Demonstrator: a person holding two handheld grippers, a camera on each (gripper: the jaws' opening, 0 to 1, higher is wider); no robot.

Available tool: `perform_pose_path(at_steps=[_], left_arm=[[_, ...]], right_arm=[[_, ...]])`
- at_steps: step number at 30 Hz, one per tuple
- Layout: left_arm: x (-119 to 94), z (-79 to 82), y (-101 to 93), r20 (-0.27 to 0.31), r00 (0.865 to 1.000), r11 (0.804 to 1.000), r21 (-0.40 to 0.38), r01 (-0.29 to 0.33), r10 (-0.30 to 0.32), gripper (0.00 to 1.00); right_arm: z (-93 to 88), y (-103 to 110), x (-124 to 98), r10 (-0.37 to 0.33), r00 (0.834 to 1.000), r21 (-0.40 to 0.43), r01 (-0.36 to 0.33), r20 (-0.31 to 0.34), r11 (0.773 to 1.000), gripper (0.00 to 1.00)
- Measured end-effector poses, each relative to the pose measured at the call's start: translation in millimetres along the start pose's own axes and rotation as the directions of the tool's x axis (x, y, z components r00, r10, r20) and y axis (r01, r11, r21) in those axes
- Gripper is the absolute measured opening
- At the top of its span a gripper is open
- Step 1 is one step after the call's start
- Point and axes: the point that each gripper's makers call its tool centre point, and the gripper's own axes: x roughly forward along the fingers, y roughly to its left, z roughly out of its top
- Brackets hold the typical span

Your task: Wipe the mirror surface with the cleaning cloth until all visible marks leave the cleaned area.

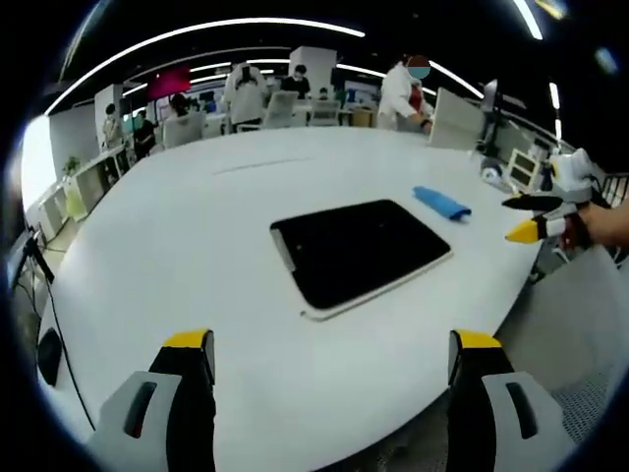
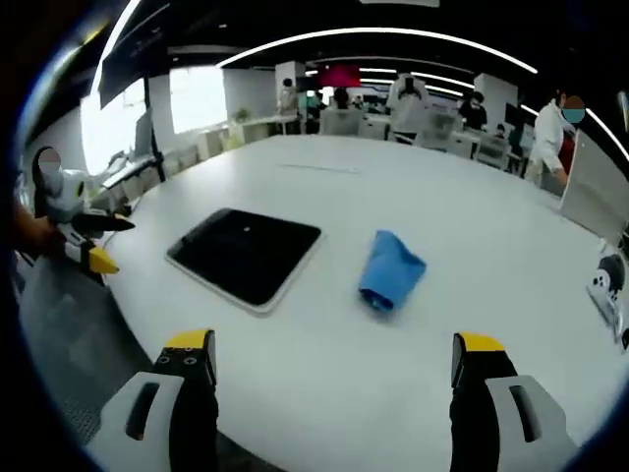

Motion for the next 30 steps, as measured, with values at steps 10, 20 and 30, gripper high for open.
perform_pose_path(at_steps=[10,20,30], left_arm=[[-1.1,8.4,1.9,0.044,0.999,0.999,0.034,-0.010,0.009,0.99],[-0.2,5.4,3.8,0.015,1.000,0.999,0.023,-0.023,0.023,0.99],[-1.7,7.6,5.7,0.031,0.999,1.000,-0.004,-0.029,0.029,0.99]], right_arm=[[3.9,9.0,0.7,0.051,0.998,0.042,-0.052,0.022,0.998,1.00],[6.4,6.9,1.5,0.053,0.998,0.038,-0.054,0.027,0.998,1.00],[5.3,7.1,-0.4,0.055,0.998,0.063,-0.057,0.022,0.996,1.00]])
